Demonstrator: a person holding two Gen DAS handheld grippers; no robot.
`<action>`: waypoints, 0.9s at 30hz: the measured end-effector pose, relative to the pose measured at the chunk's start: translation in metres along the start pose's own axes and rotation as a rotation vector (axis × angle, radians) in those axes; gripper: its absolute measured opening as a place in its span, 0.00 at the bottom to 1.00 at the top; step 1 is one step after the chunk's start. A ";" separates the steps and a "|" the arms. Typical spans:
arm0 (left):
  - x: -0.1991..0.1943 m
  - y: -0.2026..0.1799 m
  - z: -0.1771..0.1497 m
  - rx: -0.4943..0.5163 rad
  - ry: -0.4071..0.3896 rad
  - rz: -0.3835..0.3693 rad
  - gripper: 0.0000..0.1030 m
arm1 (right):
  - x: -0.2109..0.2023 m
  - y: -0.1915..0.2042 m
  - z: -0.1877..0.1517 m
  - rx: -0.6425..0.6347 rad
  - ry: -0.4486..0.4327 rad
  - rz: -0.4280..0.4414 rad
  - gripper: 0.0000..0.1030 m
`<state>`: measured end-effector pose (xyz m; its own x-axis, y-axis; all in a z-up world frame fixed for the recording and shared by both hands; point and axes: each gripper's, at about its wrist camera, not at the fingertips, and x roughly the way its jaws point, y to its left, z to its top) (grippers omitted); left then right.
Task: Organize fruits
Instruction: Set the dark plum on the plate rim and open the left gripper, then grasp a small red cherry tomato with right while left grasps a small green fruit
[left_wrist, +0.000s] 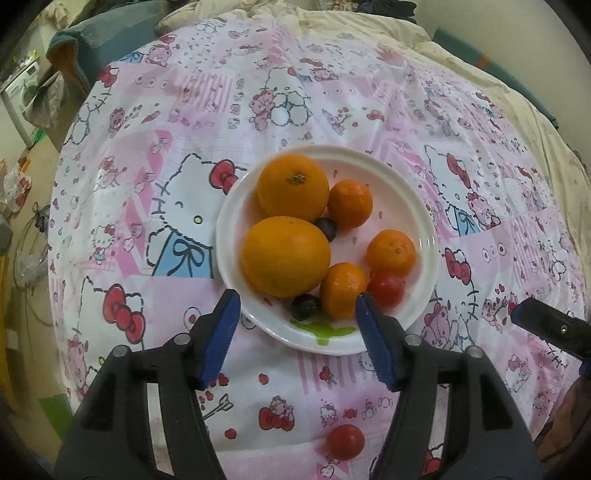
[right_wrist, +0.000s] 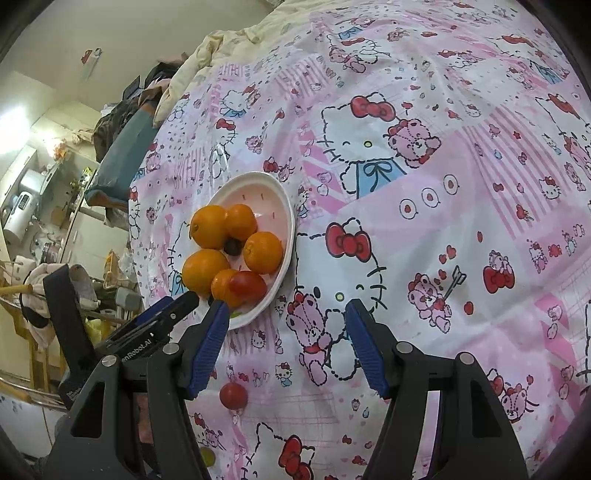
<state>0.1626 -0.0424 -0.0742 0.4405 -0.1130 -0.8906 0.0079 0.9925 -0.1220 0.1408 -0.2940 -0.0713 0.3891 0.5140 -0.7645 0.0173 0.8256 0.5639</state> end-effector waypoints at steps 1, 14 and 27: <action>-0.001 0.001 0.000 -0.003 -0.002 -0.001 0.59 | 0.001 0.001 0.000 -0.004 0.000 -0.001 0.67; -0.033 0.021 -0.013 -0.012 -0.057 0.013 0.59 | 0.001 0.020 -0.009 -0.044 0.009 0.002 0.67; -0.061 0.052 -0.030 -0.027 -0.088 0.045 0.59 | 0.043 0.067 -0.061 -0.241 0.181 -0.021 0.73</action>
<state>0.1093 0.0144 -0.0392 0.5173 -0.0623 -0.8535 -0.0374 0.9947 -0.0953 0.1026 -0.2024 -0.0854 0.2204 0.5114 -0.8306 -0.2038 0.8569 0.4735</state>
